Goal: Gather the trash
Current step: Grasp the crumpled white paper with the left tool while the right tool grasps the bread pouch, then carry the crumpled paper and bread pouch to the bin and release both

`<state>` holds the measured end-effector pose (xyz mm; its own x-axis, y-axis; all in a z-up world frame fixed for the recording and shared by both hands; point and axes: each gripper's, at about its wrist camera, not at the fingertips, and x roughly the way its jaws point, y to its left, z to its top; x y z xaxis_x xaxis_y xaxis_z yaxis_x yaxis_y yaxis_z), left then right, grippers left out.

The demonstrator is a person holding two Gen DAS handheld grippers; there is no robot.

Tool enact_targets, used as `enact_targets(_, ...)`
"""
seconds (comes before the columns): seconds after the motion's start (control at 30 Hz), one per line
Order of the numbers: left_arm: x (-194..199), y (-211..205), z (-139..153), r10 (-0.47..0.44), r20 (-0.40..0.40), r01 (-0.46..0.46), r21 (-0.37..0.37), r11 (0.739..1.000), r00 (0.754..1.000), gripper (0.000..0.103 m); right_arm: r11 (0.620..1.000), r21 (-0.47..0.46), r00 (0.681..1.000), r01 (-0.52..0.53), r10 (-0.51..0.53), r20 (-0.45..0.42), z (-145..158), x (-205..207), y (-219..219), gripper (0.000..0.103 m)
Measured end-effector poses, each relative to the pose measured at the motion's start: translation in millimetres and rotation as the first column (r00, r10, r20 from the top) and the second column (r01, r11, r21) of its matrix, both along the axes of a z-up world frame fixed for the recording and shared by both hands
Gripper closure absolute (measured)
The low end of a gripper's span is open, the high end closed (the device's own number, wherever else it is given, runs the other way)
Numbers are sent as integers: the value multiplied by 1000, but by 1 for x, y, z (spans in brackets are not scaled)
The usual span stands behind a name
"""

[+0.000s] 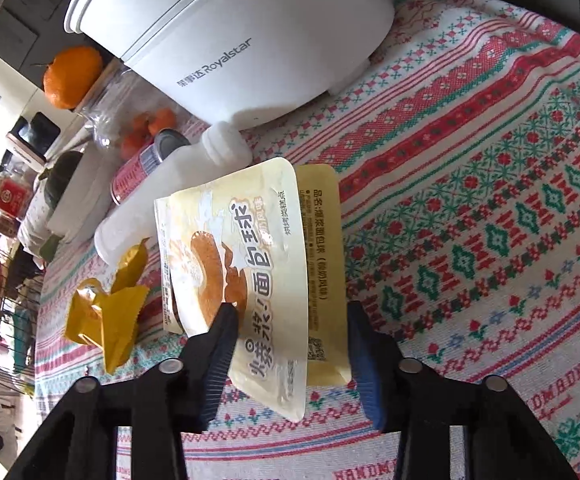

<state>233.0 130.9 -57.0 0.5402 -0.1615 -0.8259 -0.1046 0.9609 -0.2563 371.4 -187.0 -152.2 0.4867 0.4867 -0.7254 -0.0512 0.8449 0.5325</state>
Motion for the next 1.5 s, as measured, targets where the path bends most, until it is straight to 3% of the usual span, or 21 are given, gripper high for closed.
enact_targets(0.1, -3, -1, 2, 2, 6, -2, -7, 1000, 1000, 89, 1000, 20, 1000, -6, 6, 11, 6, -5, 4, 90)
enact_targets(0.3, -11, -11, 11, -20, 30, 21, -18, 1000, 999, 89, 999, 5, 998, -33, 33, 60, 36, -30, 5, 101)
enact_targets(0.73, -41, -55, 23, -136, 76, 136, 6, 991, 988, 89, 977, -193, 964, -88, 133, 230, 120, -137, -9, 102)
enact_targets(1.1, -65, -97, 8, -258, 63, 253, 72, 965, 964, 89, 961, -250, 978, -116, 154, 140, 128, -210, -39, 102)
enact_targets(1.3, -78, -143, -2, -381, 32, 376, 103, 921, 924, 89, 952, -290, 985, -98, 134, 106, 123, -243, -77, 102)
enact_targets(1.5, -95, -211, -18, -540, -6, 536, 136, 833, 842, 89, 945, -323, 994, -46, 75, 79, 116, -270, -126, 102)
